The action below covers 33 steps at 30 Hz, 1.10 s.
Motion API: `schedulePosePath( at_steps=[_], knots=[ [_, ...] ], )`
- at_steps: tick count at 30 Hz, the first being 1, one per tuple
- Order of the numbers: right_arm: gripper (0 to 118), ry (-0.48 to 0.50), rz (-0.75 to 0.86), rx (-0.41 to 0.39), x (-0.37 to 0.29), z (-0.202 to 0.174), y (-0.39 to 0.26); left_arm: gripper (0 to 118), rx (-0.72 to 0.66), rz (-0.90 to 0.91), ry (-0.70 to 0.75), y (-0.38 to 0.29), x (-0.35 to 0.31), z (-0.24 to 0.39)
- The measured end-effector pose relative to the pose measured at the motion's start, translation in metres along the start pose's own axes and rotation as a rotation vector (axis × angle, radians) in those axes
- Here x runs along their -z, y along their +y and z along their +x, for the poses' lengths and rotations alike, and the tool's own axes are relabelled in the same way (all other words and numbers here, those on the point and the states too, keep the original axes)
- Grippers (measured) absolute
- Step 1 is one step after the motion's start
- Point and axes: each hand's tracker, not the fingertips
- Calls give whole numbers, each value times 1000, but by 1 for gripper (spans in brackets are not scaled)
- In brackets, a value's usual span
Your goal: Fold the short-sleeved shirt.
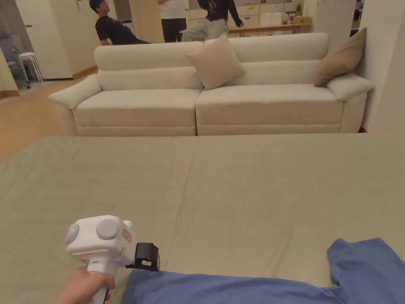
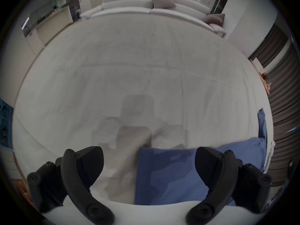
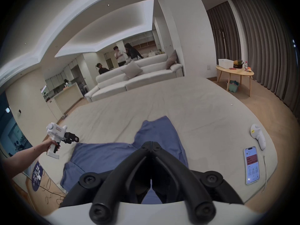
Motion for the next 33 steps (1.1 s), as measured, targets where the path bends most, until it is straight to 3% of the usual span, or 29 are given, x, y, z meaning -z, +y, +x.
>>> schedulePosePath(
  at_steps=[2, 7, 8, 9, 10, 17, 19, 20, 22, 23, 24, 26, 28, 29, 30, 32, 33],
  knots=[
    [0, -4, -26, 11, 5, 3, -5, 66, -3, 0, 0, -2, 11, -9],
    [0, -15, -55, 19, 11, 5, -14, 62, 60, 28, 47, -8, 13, 0],
    [0, -14, -65, 30, 12, 7, -14, 51, 34, 37, 13, -7, 8, -1],
    [0, -6, -70, 36, 14, 8, -15, 24, 29, 42, -9, -11, 1, -4],
    [0, -1, -71, 36, 17, 8, -16, 6, 35, 33, -40, -13, -1, -2],
    [0, 12, -109, -7, 88, 25, 9, 5, 85, 130, -26, -21, -28, 7],
    [0, 27, -159, 24, 125, 43, 24, 5, 107, 186, -31, -23, -42, 12],
    [6, 29, -199, 25, 144, 49, 30, 5, 124, 200, -45, -24, -48, 14],
    [113, -30, -280, -38, 187, 56, 37, 5, 167, 206, -52, -25, -59, 22],
    [114, -11, -384, -74, 216, 65, 35, 5, 181, 218, -45, -26, -64, 25],
    [109, -35, -347, -92, 222, 72, 33, 5, 176, 212, -53, -25, -67, 27],
    [108, -65, -486, -99, 254, 78, 28, 5, 167, 202, -96, -24, -70, 28],
    [85, -124, -529, -130, 290, 79, 19, 5, 167, 205, -92, -22, -70, 30],
    [63, -146, -523, -135, 296, 80, 15, 5, 174, 199, -92, -30, -73, 41],
    [54, -153, -534, -115, 303, 77, 12, 5, 176, 183, -91, -32, -71, 45],
    [48, -173, -495, -50, 302, 72, 9, 5, 191, 171, -73, -34, -68, 49],
    [37, -179, -485, -59, 298, 71, 11, 5, 191, 171, -74, -32, -66, 46]
  ],
)
